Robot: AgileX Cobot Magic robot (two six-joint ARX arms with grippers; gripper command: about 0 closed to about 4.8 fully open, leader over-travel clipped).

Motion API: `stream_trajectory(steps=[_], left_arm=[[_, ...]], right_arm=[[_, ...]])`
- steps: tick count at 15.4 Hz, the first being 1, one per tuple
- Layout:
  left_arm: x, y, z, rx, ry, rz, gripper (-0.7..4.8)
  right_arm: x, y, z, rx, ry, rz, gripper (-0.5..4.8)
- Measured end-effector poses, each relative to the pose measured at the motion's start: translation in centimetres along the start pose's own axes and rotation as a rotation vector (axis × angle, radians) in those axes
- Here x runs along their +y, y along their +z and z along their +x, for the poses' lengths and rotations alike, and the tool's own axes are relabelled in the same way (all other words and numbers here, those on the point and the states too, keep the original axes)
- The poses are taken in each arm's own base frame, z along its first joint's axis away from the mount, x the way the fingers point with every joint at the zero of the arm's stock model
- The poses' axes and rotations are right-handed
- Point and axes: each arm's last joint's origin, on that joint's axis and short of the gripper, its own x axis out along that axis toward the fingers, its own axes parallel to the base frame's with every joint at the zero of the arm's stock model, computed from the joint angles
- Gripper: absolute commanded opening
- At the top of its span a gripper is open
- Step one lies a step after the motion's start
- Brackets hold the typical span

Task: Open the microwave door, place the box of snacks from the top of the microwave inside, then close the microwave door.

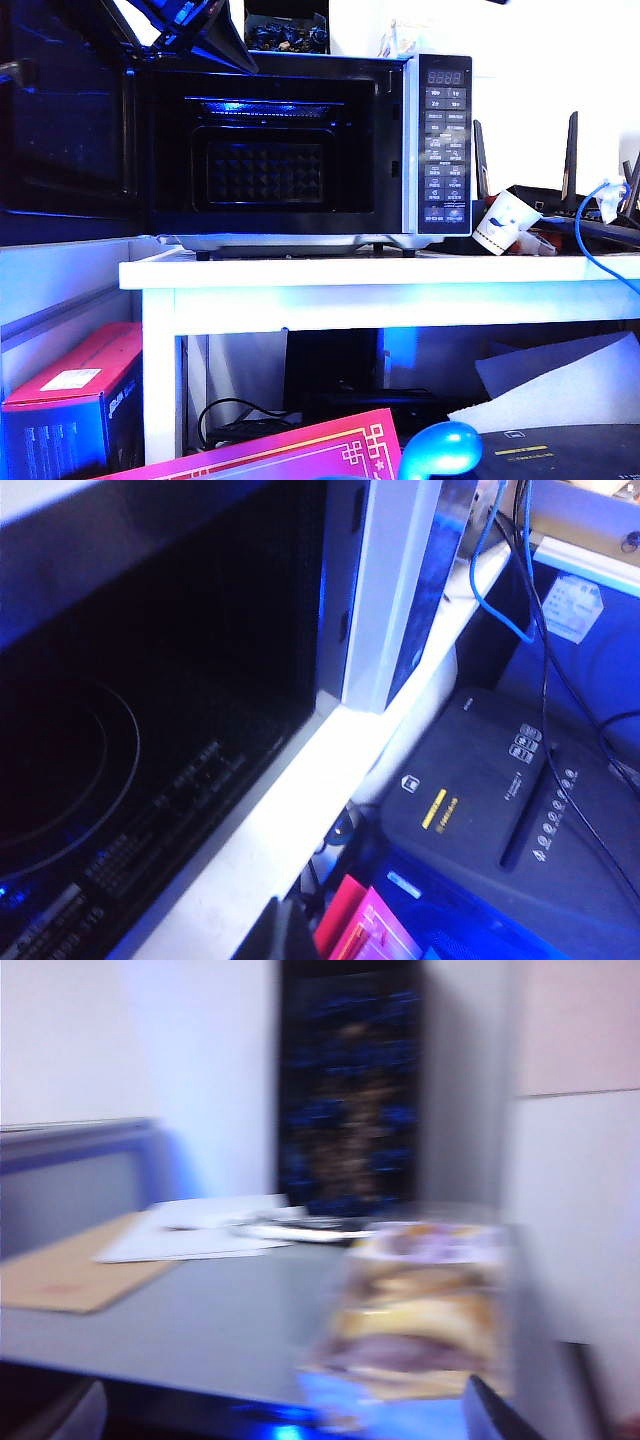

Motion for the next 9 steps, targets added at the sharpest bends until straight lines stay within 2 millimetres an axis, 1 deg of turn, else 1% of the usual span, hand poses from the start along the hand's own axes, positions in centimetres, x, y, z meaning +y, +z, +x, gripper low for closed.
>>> stream_trajectory(steps=[3,5,7,9], left_arm=[[0.0,0.1,0.0,-0.007,0.002,0.004,-0.06],[0.0,0.1,0.0,-0.009,0.002,0.005,-0.06],[0.0,0.1,0.0,-0.009,0.002,0.006,-0.06],[0.1,0.1,0.0,-0.009,0.003,0.006,-0.06]], right_arm=[[-0.3,-0.6,0.4,0.007,-0.078,-0.017,4.79],[-0.5,-0.9,1.8,0.015,-0.085,-0.035,4.79],[-0.6,-0.3,3.1,0.022,-0.095,-0.06,4.79],[-0.9,-0.3,4.4,0.011,-0.124,-0.067,4.79]])
